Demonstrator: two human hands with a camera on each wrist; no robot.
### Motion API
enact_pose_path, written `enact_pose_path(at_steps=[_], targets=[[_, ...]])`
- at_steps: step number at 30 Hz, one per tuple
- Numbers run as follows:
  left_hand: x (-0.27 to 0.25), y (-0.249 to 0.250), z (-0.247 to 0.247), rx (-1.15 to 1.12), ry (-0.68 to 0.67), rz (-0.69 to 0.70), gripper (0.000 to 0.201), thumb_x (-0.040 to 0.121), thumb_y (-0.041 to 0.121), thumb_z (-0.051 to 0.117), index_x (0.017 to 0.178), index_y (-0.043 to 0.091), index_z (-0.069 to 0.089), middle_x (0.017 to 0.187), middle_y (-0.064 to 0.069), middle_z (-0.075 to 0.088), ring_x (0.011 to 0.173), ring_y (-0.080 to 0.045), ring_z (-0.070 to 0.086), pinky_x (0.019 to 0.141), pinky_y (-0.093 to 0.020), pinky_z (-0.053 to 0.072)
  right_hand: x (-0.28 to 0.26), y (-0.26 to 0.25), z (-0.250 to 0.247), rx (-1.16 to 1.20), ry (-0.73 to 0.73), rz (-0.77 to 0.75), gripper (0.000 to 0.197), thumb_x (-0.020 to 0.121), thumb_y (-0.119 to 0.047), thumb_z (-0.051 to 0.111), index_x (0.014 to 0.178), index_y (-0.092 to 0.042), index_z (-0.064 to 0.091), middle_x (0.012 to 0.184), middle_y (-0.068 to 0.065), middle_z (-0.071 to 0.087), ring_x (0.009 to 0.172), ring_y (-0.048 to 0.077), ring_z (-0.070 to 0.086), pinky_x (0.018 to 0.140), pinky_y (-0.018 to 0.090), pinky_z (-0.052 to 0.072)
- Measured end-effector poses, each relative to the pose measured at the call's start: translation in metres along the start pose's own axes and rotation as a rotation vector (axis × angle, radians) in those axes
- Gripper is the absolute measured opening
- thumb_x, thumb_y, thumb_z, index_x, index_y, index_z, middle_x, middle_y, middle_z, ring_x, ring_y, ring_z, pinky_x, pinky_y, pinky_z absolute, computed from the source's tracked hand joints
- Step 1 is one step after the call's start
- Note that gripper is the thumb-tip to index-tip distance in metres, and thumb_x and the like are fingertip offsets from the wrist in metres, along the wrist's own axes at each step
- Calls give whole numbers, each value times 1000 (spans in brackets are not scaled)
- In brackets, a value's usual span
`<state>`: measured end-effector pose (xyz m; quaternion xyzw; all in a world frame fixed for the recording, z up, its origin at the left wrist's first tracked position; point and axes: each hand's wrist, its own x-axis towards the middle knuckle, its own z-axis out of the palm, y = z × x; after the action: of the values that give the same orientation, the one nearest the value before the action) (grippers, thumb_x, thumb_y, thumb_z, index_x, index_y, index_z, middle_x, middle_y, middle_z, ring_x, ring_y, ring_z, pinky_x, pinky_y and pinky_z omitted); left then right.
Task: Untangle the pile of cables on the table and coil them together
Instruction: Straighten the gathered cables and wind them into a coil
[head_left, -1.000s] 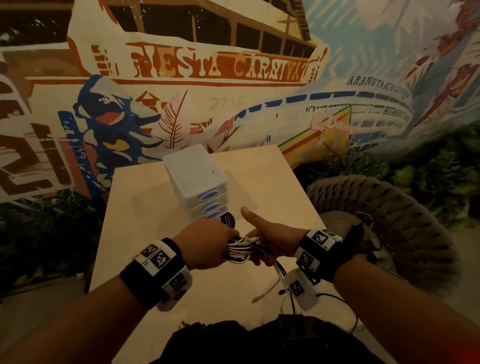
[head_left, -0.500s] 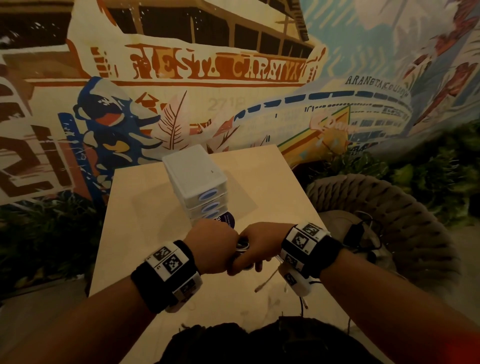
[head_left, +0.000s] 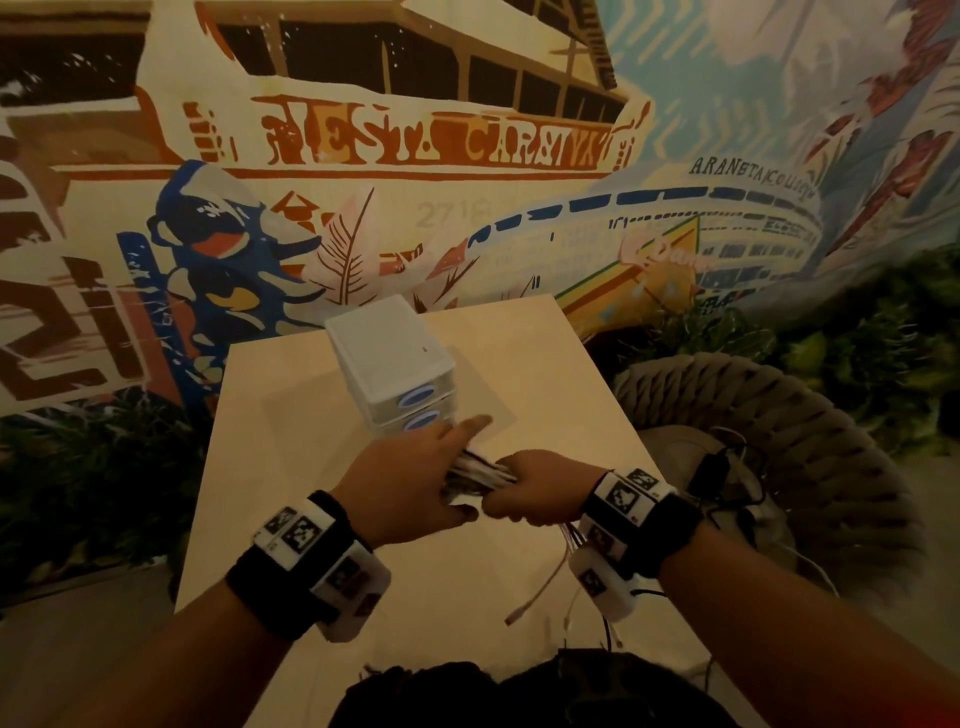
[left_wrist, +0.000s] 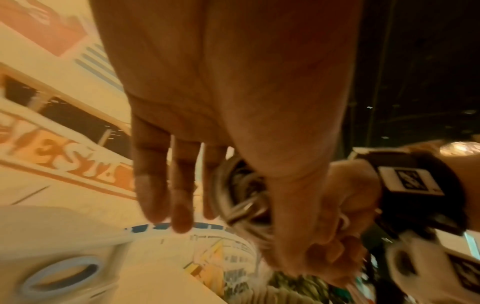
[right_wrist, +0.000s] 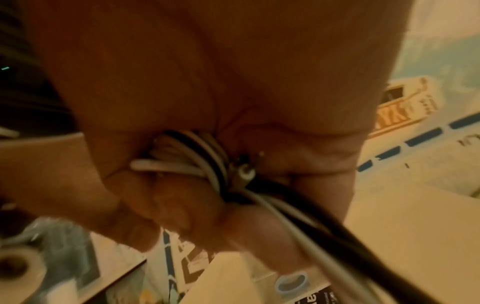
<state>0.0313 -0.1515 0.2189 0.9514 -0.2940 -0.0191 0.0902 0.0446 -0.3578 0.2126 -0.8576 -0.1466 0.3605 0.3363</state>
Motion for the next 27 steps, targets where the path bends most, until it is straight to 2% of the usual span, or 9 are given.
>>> enact_pose_path(at_steps=[3,5,10,12,14,17,20,24,27], targets=[[-6,-19,-1,-304,34,-130,110,73,79,67,160,44,11,139,16,53,103,-4,65,83,-23,53,-5,10,-11,249,97,-38,27,82,-32,64,88,-5,64,67,1,59,57,20,52,61,34,47],[-6,-22,1,-478,-10,-196,99,71,80,67,155,48,25,131,23,54,96,3,63,79,-18,53,-8,9,-12,418,113,-111,47,72,-33,65,97,6,62,64,2,57,53,18,51,58,31,46],[0,0,-5,-882,-74,48,10,95,53,63,102,47,62,103,22,65,95,-1,62,82,-19,52,-13,-10,-10,700,-23,-285,29,63,-27,67,80,-5,62,66,8,56,52,17,51,52,26,46],[1,14,-14,-1109,-70,51,25,88,62,64,93,38,69,97,16,70,92,3,64,82,-19,52,-15,-17,-7,722,-117,-332,17,65,-26,66,76,-13,66,69,12,54,54,17,50,52,25,46],[6,20,-14,-1332,-80,29,47,78,68,70,109,32,72,115,18,72,106,0,67,87,-24,55,-15,-25,-3,724,-171,-340,14,65,-27,65,74,-18,69,67,9,56,55,18,52,52,24,46],[10,24,-10,-1583,-69,55,67,82,57,76,138,25,60,147,-7,57,133,-33,56,95,-42,54,-12,-27,-3,743,-163,-348,34,67,-26,66,91,-2,61,67,10,60,56,25,55,50,26,48],[12,23,-14,-1606,-9,44,44,90,42,73,126,17,69,142,-14,60,118,-56,57,87,-67,51,-12,-25,-4,751,-162,-407,32,77,-13,64,109,-12,63,76,13,68,64,33,63,54,31,55],[13,24,-21,-1543,127,-10,25,88,28,69,106,12,73,109,-17,73,87,-49,68,67,-65,54,-12,-19,-3,711,-68,-459,27,87,-8,67,113,-13,63,88,18,70,72,27,70,69,40,59],[15,17,-28,-1592,218,-22,15,86,25,68,98,20,75,103,-15,73,102,-43,67,88,-57,54,-7,-4,3,421,-14,-352,24,95,-32,65,103,-9,65,88,22,66,75,26,64,80,45,55]])
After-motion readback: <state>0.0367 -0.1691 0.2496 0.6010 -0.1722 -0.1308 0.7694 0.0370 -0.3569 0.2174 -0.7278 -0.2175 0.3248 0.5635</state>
